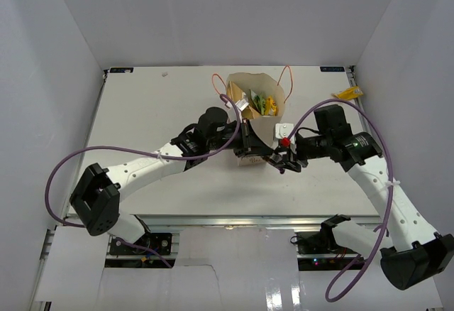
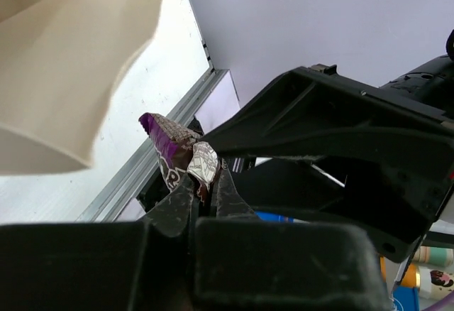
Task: Place the snacks into the paper bag
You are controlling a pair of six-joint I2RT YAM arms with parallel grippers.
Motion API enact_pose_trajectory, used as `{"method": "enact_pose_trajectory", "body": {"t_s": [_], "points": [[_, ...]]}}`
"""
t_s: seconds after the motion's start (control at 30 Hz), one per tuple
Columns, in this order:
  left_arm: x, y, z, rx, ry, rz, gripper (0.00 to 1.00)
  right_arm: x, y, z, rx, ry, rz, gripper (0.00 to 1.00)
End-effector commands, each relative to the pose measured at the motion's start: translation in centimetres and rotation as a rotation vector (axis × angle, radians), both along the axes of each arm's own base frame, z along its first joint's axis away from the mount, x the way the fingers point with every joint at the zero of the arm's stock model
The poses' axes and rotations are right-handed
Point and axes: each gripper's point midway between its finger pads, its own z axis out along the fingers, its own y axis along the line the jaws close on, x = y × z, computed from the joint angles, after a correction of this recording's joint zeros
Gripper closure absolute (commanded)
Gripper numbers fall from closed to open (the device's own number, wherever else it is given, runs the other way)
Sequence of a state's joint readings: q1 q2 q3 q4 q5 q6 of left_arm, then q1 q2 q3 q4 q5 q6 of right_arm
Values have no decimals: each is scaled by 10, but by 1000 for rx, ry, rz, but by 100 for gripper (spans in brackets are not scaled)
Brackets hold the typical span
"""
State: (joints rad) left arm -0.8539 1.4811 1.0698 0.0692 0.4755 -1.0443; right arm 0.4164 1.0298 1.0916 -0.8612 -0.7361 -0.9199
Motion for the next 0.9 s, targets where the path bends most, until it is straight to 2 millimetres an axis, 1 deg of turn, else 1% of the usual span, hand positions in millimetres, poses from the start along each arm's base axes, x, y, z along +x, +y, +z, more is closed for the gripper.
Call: {"method": "enact_pose_trajectory", "body": {"t_s": [0.0,0.03,0.07,0.1,0.13,0.17,0.2,0.23,0.27,0.3,0.33,0.37,0.4,0.43,0.47,0.5,0.53,0.57,0.6,0.63,0.67,0.7,0.73,0.77,0.83,0.87], "points": [[-8,5,51,-71,-93,-14,100,-8,7,37,77,-85,42,46],[-5,8,55,-60,-131,-1,100,-11,7,42,90,-83,47,39],[-4,10,68,-61,-169,8,100,-11,7,52,105,-98,42,32],[-5,16,68,-16,-175,14,100,-12,7,59,114,-114,40,30],[4,20,74,18,-255,39,100,-10,6,67,122,-134,34,29],[9,23,82,36,-291,54,100,-6,3,82,135,-174,16,27],[12,26,105,37,-340,69,100,-4,1,92,142,-199,1,27],[16,29,118,40,-383,85,100,-1,-2,99,142,-218,-17,26],[27,34,126,63,-448,118,100,2,-6,106,148,-239,-37,26],[33,37,146,60,-487,139,100,2,-8,118,161,-264,-47,26],[39,41,155,63,-516,159,100,2,-10,124,166,-280,-56,26],[52,49,161,81,-553,198,100,5,-14,129,170,-291,-78,25],[58,54,174,76,-576,220,100,5,-16,131,174,-292,-91,25],[67,56,175,86,-584,239,100,7,-19,131,170,-294,-113,25],[83,67,176,99,-590,280,100,12,-24,130,166,-298,-144,25],[91,71,177,106,-598,293,100,14,-28,131,165,-305,-165,25],[100,75,181,104,-603,312,100,19,-32,125,154,-288,-206,25],[117,80,175,121,-596,332,100,26,-38,125,152,-295,-249,25],[124,81,172,126,-602,333,100,28,-42,124,152,-294,-273,25],[131,80,170,133,-605,337,100,32,-46,119,144,-274,-313,25],[144,75,166,145,-607,335,100,37,-52,117,141,-266,-352,25],[149,71,163,158,-619,326,100,40,-56,119,145,-275,-377,25],[155,67,161,163,-621,322,100,45,-63,116,140,-267,-417,25],[164,60,156,173,-620,316,100,48,-65,116,150,-253,-448,25],[175,56,147,205,-617,318,100,54,-73,117,156,-254,-498,24],[180,54,150,210,-627,322,100,56,-76,117,162,-241,-524,24]]}}
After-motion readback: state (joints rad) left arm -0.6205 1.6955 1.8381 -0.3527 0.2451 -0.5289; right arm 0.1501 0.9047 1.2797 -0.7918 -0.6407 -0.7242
